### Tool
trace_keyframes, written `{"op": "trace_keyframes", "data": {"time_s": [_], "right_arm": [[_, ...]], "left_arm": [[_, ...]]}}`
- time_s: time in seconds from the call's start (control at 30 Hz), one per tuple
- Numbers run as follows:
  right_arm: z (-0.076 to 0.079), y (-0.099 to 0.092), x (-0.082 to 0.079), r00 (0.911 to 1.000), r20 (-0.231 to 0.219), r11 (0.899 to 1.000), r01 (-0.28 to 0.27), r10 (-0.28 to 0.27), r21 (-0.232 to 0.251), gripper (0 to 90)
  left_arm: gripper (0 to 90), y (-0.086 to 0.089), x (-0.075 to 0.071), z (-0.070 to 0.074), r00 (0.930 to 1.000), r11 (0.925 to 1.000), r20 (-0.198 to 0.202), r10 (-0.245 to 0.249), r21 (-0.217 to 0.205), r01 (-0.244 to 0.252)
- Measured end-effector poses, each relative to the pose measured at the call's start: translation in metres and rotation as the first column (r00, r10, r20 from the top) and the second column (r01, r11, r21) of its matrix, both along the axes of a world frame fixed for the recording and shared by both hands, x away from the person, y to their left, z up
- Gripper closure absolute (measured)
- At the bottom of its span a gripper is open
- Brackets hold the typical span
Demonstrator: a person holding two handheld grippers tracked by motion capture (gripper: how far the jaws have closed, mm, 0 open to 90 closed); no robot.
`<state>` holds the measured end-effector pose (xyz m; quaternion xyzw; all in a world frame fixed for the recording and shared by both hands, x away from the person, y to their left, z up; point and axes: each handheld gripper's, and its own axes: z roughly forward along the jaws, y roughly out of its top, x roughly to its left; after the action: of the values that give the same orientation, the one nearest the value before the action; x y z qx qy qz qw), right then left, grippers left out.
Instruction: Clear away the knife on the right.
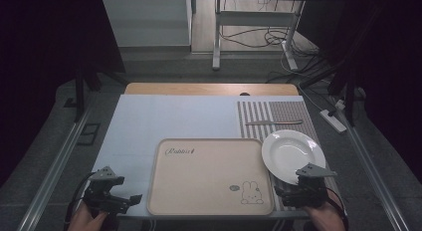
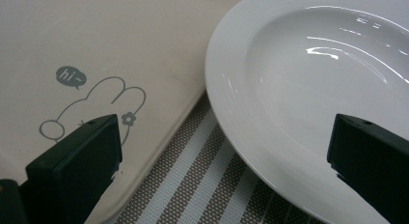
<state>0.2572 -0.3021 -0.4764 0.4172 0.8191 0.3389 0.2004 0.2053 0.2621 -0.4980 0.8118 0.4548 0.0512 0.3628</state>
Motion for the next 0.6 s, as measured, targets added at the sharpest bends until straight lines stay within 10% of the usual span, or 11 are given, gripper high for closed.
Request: {"op": "trace_keyframes", "data": {"time_s": [0.6], "right_arm": [[0.005,0.015,0.031,0.9984,-0.047,0.999,-0.031,0.032,0.031,0.3]], "left_arm": [[2.2,-0.001,0.000,0.000,1.0000,1.0000,0.000,0.000,0.004,0.000]]}}
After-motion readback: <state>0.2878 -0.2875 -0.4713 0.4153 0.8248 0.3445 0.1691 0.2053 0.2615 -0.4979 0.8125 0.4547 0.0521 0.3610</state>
